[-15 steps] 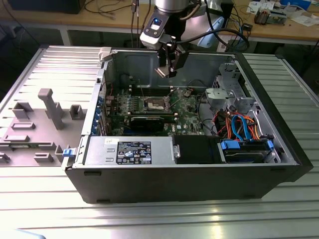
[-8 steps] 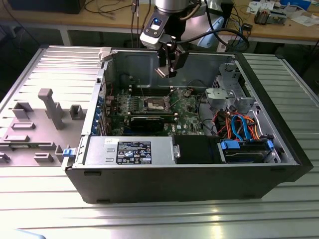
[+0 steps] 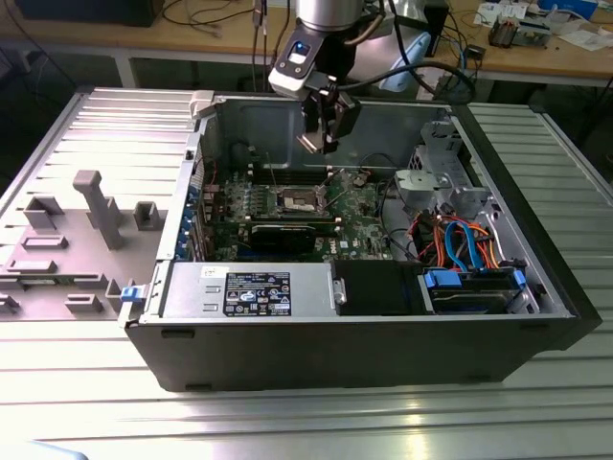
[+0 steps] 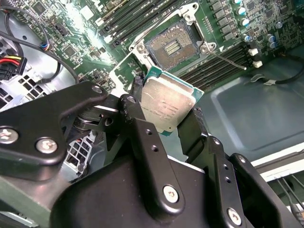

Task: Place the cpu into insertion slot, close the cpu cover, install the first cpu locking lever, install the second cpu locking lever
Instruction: 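Place the cpu into insertion slot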

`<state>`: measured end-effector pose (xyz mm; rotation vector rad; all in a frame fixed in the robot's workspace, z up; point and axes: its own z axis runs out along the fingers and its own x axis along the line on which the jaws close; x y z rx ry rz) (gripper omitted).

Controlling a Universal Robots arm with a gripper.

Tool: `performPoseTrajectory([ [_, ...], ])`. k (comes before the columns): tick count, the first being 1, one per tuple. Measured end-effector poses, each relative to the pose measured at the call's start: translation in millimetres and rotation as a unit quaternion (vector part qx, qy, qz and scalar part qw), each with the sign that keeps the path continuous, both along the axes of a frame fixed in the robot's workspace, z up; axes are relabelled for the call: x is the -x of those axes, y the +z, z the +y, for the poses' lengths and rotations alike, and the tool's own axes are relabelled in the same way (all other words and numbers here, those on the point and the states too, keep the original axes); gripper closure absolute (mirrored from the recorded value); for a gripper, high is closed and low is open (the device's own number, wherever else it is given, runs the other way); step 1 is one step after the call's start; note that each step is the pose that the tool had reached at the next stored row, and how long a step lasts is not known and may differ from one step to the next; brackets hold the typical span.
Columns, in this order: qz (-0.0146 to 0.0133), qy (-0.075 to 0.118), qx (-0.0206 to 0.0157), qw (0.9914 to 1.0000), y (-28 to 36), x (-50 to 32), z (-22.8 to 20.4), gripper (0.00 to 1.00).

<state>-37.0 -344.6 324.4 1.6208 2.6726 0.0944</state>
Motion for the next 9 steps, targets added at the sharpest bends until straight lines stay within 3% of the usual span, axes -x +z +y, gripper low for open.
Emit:
performPoseTrajectory([
  [4,0.0000,-0.021,0.0009,0.99977,-4.9,0.3,0.0,0.45],
  [9,0.0000,-0.024,0.0010,0.99971,-10.8,4.3,0.0,0.45],
])
